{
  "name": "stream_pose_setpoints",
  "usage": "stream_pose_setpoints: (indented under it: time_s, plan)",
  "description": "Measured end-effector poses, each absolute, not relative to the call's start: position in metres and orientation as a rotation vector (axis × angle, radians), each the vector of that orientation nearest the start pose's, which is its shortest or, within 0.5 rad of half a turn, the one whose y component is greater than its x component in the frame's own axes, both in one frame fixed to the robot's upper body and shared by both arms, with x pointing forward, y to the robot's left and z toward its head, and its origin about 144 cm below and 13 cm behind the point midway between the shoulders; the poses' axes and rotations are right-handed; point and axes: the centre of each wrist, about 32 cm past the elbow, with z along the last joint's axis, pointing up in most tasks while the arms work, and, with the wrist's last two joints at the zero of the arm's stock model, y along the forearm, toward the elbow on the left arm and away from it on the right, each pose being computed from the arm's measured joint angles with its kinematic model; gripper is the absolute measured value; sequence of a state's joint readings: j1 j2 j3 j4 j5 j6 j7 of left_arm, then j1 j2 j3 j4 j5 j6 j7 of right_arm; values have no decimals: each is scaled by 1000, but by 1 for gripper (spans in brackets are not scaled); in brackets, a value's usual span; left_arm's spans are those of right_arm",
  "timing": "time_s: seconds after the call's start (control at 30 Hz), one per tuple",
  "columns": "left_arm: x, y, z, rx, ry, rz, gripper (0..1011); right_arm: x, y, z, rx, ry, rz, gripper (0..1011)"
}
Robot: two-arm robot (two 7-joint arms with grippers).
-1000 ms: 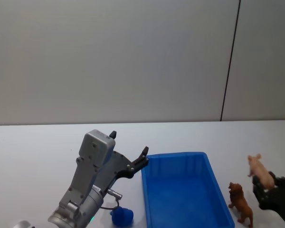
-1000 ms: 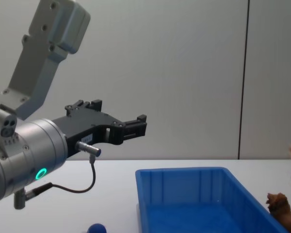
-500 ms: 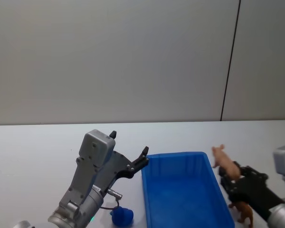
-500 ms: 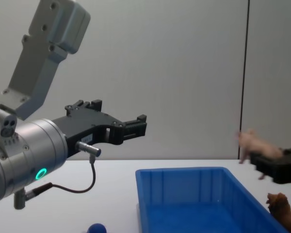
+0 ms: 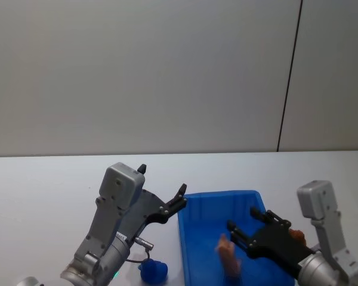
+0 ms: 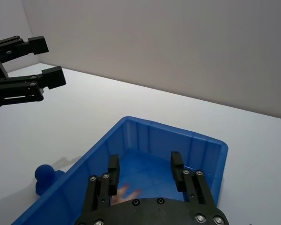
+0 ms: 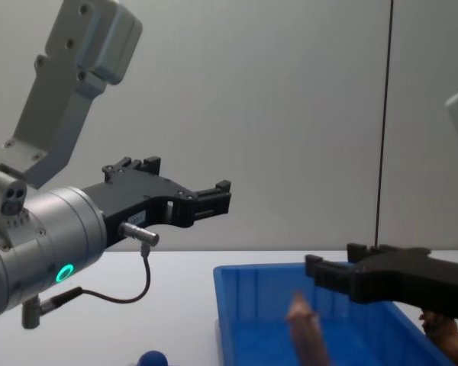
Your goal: Pick up the two dolls from the table and place them into the box.
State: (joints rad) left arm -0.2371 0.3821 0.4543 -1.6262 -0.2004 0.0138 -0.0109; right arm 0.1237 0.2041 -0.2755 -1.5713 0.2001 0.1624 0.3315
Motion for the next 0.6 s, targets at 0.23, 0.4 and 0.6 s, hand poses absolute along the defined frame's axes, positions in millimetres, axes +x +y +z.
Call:
stream_pose_setpoints:
  time_s: [0.23, 0.4, 0.6]
  plan:
    - [492, 198, 1204, 61, -268, 1124, 1003, 486, -195, 1168, -97, 57, -973, 838]
    - [492, 198, 1204, 61, -268, 1124, 1003, 485, -196, 1167, -98, 52, -1002, 956]
    - [492, 198, 1204, 61, -268, 1124, 1003, 480, -203, 1168, -98, 35, -1060, 1001]
